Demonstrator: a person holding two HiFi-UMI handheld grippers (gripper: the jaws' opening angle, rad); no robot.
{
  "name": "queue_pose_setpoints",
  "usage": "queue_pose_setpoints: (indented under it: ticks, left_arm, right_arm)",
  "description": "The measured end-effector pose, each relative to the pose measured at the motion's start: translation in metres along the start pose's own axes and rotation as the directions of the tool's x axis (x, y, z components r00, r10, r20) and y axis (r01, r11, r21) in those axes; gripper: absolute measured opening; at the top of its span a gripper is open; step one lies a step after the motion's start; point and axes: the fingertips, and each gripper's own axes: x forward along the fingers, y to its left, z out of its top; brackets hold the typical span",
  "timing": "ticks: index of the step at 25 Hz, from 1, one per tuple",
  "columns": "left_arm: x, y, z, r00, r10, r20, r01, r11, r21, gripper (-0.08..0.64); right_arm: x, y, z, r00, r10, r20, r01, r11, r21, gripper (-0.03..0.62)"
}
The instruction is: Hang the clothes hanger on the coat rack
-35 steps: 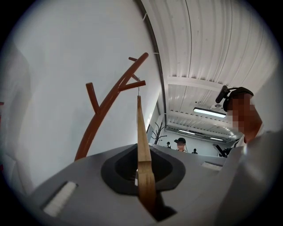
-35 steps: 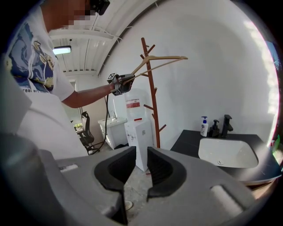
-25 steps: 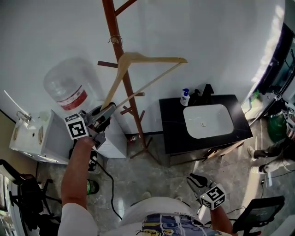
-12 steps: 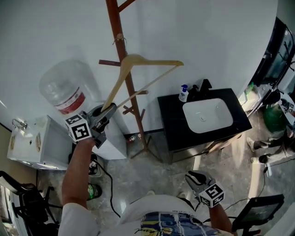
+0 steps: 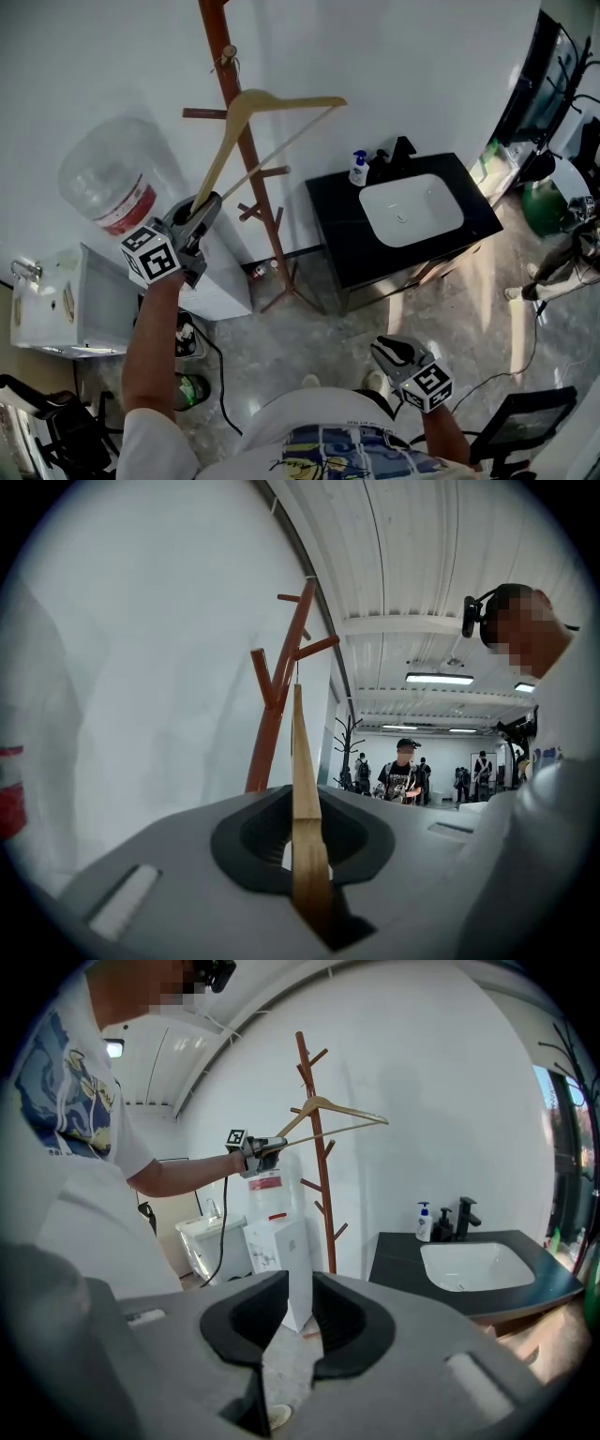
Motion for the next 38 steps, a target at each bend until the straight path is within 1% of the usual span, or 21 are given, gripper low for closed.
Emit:
queue_pose_setpoints:
  ticks: [5,8,11,16,20,23,25,27,30,34,36,38]
  left_arm:
    - [-0.006,0.011,-0.005,0.999,0.043,-0.001,-0.043,0.999,0.023,0.054]
    - [-0.011,0.015,-0.011,0.998,0.067,-0.006,-0.067,0.998,0.021,0.066]
    - [-0.019,0.016,-0.017,0.996,0.094,-0.007,-0.093,0.995,0.02,0.081]
    - [-0.039,0.01,-0.027,0.99,0.142,-0.006,-0.142,0.99,0.02,0.081]
    - [-0.058,0.002,-0.037,0.98,0.2,-0.01,-0.2,0.98,0.018,0.081]
    - [-0.075,-0.008,-0.049,0.965,0.262,-0.008,-0.261,0.965,0.035,0.077]
    - [-0.084,-0.022,-0.058,0.952,0.305,-0.022,-0.303,0.951,0.059,0.075]
    - [-0.091,-0.042,-0.071,0.939,0.34,-0.041,-0.336,0.938,0.08,0.054]
    - [-0.096,-0.08,-0.097,0.926,0.369,-0.081,-0.361,0.928,0.093,0.046]
    - [-0.088,-0.143,-0.133,0.923,0.349,-0.161,-0.338,0.936,0.094,0.034]
    - [-0.08,-0.177,-0.145,0.927,0.327,-0.183,-0.315,0.944,0.095,0.034]
    - [-0.07,-0.21,-0.151,0.936,0.296,-0.188,-0.286,0.955,0.082,0.031]
  right_arm:
    - [-0.004,0.007,-0.002,1.0,-0.024,0.0,0.024,1.0,0.006,0.08]
    - [-0.006,0.007,-0.001,1.0,-0.031,-0.005,0.031,1.0,0.001,0.08]
    - [-0.008,0.007,0.001,1.0,-0.026,-0.009,0.026,1.0,-0.008,0.08]
    - [-0.01,0.003,0.003,1.0,-0.005,-0.01,0.004,1.0,-0.031,0.08]
    - [-0.009,-0.002,0.006,1.0,0.025,-0.009,-0.026,0.998,-0.056,0.08]
    - [-0.01,-0.006,0.013,0.999,0.053,-0.007,-0.053,0.995,-0.08,0.08]
    - [-0.012,-0.01,0.017,0.997,0.074,-0.009,-0.074,0.992,-0.1,0.08]
    - [-0.014,-0.014,0.024,0.995,0.097,-0.008,-0.097,0.987,-0.126,0.078]
    - [-0.017,-0.019,0.033,0.992,0.129,-0.006,-0.128,0.979,-0.162,0.077]
    - [-0.018,-0.014,0.048,0.981,0.192,0.001,-0.187,0.959,-0.212,0.073]
    - [-0.018,-0.011,0.054,0.974,0.224,-0.001,-0.218,0.947,-0.237,0.072]
    - [-0.02,-0.008,0.058,0.968,0.249,-0.007,-0.242,0.934,-0.264,0.069]
